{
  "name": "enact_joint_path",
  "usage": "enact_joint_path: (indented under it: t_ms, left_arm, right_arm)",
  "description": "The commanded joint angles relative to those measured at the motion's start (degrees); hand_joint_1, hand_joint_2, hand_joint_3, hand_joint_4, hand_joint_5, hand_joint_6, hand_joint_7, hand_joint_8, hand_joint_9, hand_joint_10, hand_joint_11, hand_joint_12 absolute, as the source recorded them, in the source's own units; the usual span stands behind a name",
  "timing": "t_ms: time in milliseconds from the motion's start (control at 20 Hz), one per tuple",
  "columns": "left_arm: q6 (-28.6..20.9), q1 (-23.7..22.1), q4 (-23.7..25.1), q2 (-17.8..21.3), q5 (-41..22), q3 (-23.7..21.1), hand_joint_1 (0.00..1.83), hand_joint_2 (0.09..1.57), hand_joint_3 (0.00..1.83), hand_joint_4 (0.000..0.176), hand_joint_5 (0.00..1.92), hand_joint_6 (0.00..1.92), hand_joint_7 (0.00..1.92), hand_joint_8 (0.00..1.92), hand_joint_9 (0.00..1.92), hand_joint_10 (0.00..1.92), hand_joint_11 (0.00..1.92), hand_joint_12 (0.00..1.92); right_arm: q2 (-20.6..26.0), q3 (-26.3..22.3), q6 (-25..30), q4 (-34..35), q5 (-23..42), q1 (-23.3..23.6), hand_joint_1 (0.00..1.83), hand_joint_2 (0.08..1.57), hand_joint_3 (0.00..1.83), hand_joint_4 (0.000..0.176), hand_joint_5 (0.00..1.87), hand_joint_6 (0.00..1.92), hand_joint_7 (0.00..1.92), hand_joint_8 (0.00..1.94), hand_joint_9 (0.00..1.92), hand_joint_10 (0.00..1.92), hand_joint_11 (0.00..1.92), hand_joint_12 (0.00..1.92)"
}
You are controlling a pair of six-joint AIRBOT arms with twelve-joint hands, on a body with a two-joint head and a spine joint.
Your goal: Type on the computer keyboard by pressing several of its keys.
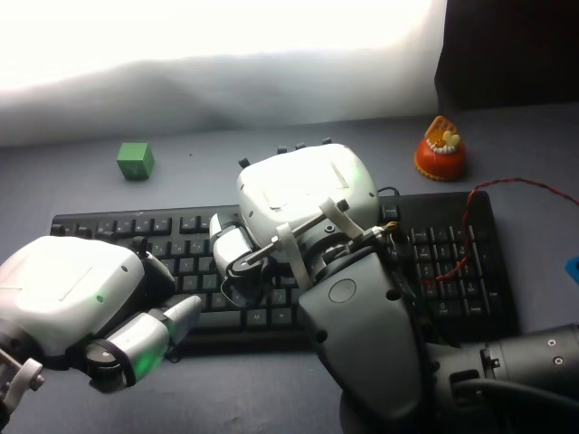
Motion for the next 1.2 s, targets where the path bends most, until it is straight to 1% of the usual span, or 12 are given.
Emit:
enact_joint_path:
  t_ms: [0,50,100,150,250,350,750,850,950,1000,1050,1150]
  left_arm:
    - [-0.08,-0.08,2.5,0.06,-5.79,0.09,0.75,1.13,0.19,0.041,0.0,0.0,0.09,0.07,0.06,0.15,0.0,0.68]
    - [-0.08,0.24,2.5,0.04,-5.57,0.11,0.74,1.19,0.08,0.038,0.0,0.0,0.11,0.02,0.09,0.09,0.0,0.64]
    - [-0.08,0.39,2.5,0.04,-5.57,0.11,0.79,1.19,0.02,0.042,0.0,0.0,0.13,0.01,0.1,0.04,0.0,0.65]
    - [-0.12,1.03,2.5,-0.12,-5.57,0.18,0.79,1.2,0.01,0.046,0.03,0.01,0.14,0.01,0.12,0.03,0.0,0.71]
    - [-0.43,1.84,2.5,-0.16,-5.18,0.27,0.76,1.23,0.02,0.046,0.01,0.0,0.14,0.0,0.13,0.03,0.0,0.67]
    - [-0.44,2.43,2.51,-0.3,-4.44,0.52,0.75,1.23,0.01,0.046,0.0,0.0,0.12,0.0,0.13,0.01,0.0,0.61]
    - [-0.65,4.8,4.18,-1.78,-2.75,2.54,0.72,1.24,0.0,0.029,0.01,0.0,0.14,0.01,0.15,0.01,0.0,0.66]
    - [-0.65,5.18,4.15,-1.97,-2.48,2.8,0.72,1.24,0.0,0.027,0.05,0.01,0.18,0.01,0.16,0.01,0.0,0.65]
    - [-0.72,5.33,4.15,-1.95,-2.27,2.96,0.76,1.23,0.0,0.027,0.1,0.01,0.23,0.01,0.2,0.02,0.0,0.74]
    - [-0.85,5.33,4.15,-1.95,-2.22,3.05,0.77,1.22,0.0,0.025,0.1,0.01,0.25,0.01,0.22,0.02,0.0,0.78]
    - [-0.85,5.37,4.16,-1.91,-1.96,3.11,0.76,1.23,0.0,0.025,0.11,0.01,0.25,0.01,0.23,0.02,0.0,0.79]
    - [-0.86,5.57,4.16,-1.86,-1.8,3.25,0.76,1.22,0.0,0.027,0.14,0.02,0.27,0.01,0.25,0.02,0.0,0.85]
  right_arm:
    - [0.17,0.09,0.1,-5.46,1.74,0.04,0.95,1.05,0.28,0.001,0.05,0.25,0.09,0.11,0.02,0.22,0.0,0.3]
    - [0.04,0.27,0.2,-4.53,1.72,-0.09,0.96,1.12,0.16,0.002,0.08,0.18,0.11,0.04,0.04,0.17,0.0,0.17]
    - [-0.02,0.32,0.2,-4.08,1.71,-0.09,0.96,1.18,0.04,0.006,0.12,0.08,0.12,0.0,0.07,0.08,0.0,0.17]
    - [-0.25,0.52,0.21,-3.47,1.64,-0.16,0.92,1.2,0.03,0.007,0.11,0.05,0.11,0.0,0.06,0.06,0.0,0.18]
    - [-0.62,0.83,0.41,-3.41,0.91,-0.44,0.94,1.19,0.01,0.006,0.11,0.03,0.1,0.0,0.06,0.04,0.0,0.18]
    - [-1.24,1.08,0.45,-3.39,0.82,-1.01,0.94,1.2,0.01,0.009,0.1,0.02,0.07,0.0,0.04,0.02,0.0,0.01]
    - [-4.99,4.15,2.97,-1.03,0.45,-4.45,0.94,1.21,0.01,0.001,0.14,0.03,0.12,0.02,0.07,0.03,0.03,0.02]
    - [-6.46,5.76,3.52,-0.82,-0.3,-4.81,0.94,1.22,0.0,0.0,0.27,0.03,0.25,0.01,0.17,0.03,0.0,0.46]
    - [-7.56,6.73,4.18,-0.77,-0.63,-4.7,0.99,1.2,0.0,0.0,0.36,0.06,0.36,0.03,0.25,0.05,0.0,0.63]
    - [-7.95,7.0,4.52,-0.45,-0.46,-4.56,1.0,1.19,0.0,0.0,0.42,0.08,0.42,0.04,0.31,0.08,0.0,0.9]
    - [-8.3,7.27,4.99,0.0,-0.41,-4.46,1.0,1.2,0.0,0.0,0.44,0.1,0.43,0.04,0.33,0.1,0.0,1.05]
    - [-8.67,7.66,6.14,0.53,-0.46,-4.6,1.0,1.2,0.0,0.0,0.41,0.26,0.52,0.07,0.23,0.67,0.0,1.37]
